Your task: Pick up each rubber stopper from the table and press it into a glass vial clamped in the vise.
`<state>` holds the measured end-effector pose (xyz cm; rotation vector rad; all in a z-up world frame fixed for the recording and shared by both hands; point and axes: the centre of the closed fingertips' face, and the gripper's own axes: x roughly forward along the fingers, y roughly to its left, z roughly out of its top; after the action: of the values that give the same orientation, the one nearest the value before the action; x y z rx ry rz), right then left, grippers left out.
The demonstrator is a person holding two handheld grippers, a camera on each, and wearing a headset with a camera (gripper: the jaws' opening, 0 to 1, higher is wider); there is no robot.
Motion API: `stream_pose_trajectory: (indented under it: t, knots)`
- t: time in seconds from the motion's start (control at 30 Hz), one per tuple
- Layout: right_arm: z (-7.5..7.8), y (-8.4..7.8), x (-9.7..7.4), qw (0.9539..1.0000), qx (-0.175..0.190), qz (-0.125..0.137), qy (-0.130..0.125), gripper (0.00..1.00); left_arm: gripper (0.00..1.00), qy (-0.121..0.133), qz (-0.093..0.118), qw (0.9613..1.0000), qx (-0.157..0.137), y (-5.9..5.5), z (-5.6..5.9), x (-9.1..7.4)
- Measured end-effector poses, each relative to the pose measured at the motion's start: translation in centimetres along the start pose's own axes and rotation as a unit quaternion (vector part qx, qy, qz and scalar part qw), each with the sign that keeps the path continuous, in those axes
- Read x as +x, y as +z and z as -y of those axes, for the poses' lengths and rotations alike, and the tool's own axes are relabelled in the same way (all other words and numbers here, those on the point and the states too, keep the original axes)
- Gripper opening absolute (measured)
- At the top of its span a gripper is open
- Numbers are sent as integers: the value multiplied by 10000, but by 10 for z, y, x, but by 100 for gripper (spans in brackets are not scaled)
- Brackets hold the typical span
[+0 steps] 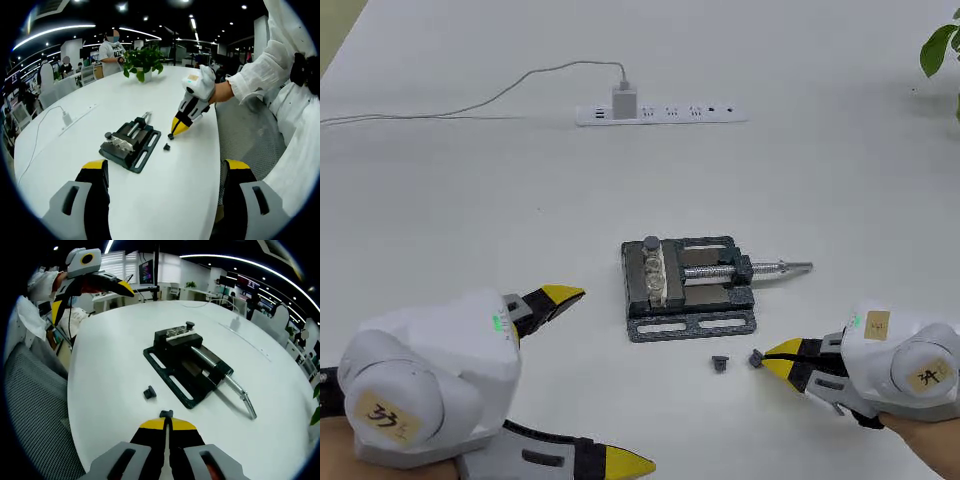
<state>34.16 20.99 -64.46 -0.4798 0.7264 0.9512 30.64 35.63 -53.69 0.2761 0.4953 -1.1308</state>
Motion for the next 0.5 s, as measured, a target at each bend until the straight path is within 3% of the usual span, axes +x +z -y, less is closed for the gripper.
stream_pose_trajectory:
  t: [0.27,0.5]
  knots:
    - [4,3,-3,9999,35,32,-110,0,93,41,33,10000,8,3,-1,-1]
    - [9,20,-17,9994,91,208,-256,0,92,84,99,9999,62,8,-1,-1]
